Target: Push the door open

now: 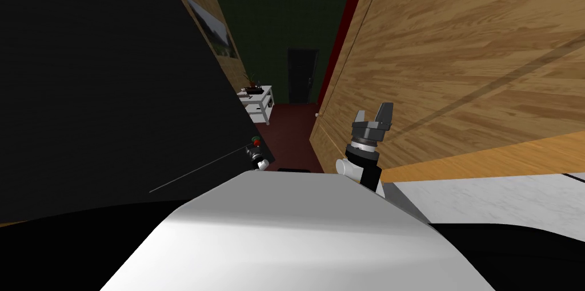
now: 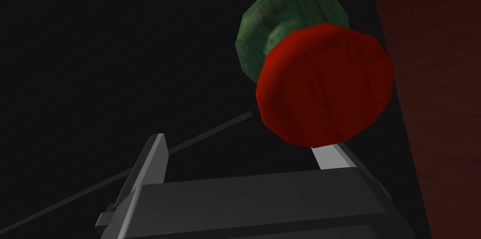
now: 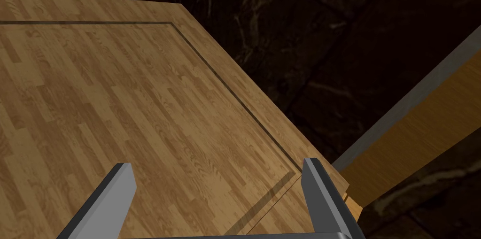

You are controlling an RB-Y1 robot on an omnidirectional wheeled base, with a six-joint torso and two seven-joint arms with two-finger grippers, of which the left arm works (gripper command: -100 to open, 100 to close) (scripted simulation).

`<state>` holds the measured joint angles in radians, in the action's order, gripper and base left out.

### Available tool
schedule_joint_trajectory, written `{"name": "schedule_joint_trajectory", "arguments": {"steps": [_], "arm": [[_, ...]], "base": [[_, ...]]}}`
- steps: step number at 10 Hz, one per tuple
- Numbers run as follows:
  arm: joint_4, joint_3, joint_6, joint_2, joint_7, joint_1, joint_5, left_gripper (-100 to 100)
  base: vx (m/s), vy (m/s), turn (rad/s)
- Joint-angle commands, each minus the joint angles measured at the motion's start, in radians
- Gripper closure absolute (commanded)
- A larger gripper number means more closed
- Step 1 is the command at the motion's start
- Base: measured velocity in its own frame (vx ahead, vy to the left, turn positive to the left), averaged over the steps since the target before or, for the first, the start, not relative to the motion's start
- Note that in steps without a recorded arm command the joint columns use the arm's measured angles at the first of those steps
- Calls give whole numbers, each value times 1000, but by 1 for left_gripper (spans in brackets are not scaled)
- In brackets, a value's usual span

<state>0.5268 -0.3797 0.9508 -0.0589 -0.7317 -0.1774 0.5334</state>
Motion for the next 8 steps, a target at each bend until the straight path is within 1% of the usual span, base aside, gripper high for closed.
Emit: {"name": "schedule_joint_trajectory", "arguments": {"steps": [1,3,4,5,6,7,8], "arm": [[33,9,0,14,-22,-6,4,-100],[27,9,0,14,-22,-6,4,-100],[33,9,0,14,-22,-6,4,-100],[35,10,3,18,-52,-8,18,-100],[15,10,3,18,-52,-8,18,-100],[35,10,3,18,-52,-8,18,-100],[37,11,6,22,-82,-11,32,-100]], "base": [[-63,-15,-28],[-14,-3,-1],[10,3,24],[-38,-11,-34],[-41,-9,-56],[-19,-6,-9],[-39,-11,-40]]}}
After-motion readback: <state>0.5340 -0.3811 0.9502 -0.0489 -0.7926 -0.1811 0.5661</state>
